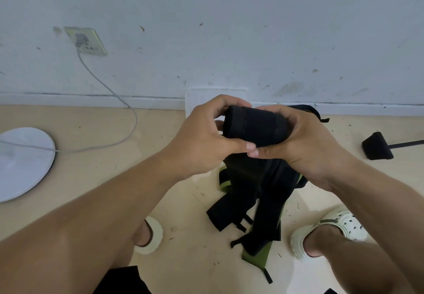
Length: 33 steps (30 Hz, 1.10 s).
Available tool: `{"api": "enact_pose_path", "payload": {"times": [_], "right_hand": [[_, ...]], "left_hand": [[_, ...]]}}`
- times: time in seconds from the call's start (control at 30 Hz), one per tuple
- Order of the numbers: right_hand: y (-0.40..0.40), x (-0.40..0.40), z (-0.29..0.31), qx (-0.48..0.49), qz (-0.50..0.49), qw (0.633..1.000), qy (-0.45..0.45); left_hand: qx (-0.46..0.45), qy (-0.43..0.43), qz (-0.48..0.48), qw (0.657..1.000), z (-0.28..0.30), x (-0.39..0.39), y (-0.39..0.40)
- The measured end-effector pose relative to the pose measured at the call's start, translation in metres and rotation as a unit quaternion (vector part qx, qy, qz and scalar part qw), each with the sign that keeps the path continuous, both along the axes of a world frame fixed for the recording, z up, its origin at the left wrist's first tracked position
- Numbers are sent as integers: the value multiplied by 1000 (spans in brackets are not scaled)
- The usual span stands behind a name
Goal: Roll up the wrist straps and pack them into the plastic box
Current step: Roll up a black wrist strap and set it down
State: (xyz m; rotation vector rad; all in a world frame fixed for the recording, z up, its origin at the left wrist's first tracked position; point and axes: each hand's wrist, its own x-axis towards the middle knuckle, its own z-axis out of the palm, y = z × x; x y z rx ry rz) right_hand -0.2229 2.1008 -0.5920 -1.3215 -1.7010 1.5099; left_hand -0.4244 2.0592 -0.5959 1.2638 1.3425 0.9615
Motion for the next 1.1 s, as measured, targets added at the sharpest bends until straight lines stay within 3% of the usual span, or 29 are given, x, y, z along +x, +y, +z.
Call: {"api": "enact_pose_path", "payload": {"times": [0.27, 0.47, 0.63, 0.9, 1.1], "right_hand": [[-2, -2, 2, 12, -3, 1000, -5], [-1, -11, -4, -165, -17, 977, 137], [-14, -21, -21, -211, -49, 968, 127], [-9, -14, -10, -116, -1, 991, 63], [-1, -6, 3, -45, -31, 993, 100]], "left_hand": [[-28, -40, 10, 999, -3, 7, -1], [-25, -60, 21, 998, -3, 7, 0], [-41, -20, -7, 999, -9, 12, -7], [-59, -39, 5, 998, -12, 12, -3], [-128, -126, 26, 983, -3, 11, 6]]}}
